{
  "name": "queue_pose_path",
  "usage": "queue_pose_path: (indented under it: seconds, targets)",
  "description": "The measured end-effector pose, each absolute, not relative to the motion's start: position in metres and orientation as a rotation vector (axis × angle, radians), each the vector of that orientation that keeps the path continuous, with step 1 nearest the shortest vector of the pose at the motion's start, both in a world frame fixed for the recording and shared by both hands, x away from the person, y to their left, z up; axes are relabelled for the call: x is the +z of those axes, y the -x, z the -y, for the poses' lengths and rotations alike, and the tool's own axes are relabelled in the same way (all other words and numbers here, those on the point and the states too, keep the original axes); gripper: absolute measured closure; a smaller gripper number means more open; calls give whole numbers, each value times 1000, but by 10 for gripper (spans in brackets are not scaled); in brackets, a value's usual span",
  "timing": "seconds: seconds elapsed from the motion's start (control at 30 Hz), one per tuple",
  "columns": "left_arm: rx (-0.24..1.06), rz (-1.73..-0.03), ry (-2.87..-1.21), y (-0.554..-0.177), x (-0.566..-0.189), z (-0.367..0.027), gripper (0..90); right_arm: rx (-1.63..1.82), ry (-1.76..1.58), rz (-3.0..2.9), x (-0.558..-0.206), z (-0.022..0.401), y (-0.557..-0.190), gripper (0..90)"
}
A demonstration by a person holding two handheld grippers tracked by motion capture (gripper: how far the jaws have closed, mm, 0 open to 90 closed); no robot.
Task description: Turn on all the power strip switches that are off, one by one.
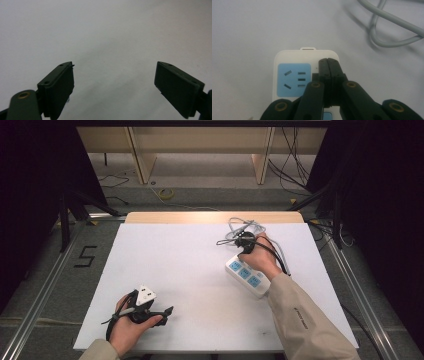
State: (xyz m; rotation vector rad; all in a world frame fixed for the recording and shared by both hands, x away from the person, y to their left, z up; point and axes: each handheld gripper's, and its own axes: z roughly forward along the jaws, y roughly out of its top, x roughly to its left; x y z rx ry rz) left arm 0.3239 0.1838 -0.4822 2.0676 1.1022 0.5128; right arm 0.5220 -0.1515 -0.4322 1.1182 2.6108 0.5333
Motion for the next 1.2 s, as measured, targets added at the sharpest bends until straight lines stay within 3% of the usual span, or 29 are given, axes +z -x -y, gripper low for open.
queue_pose_path:
  seconds: [1.2]
  targets:
    - [513,-1106,-2062,-323,-483,-184,157,585,-1196,-2627,-436,158,-526,900]
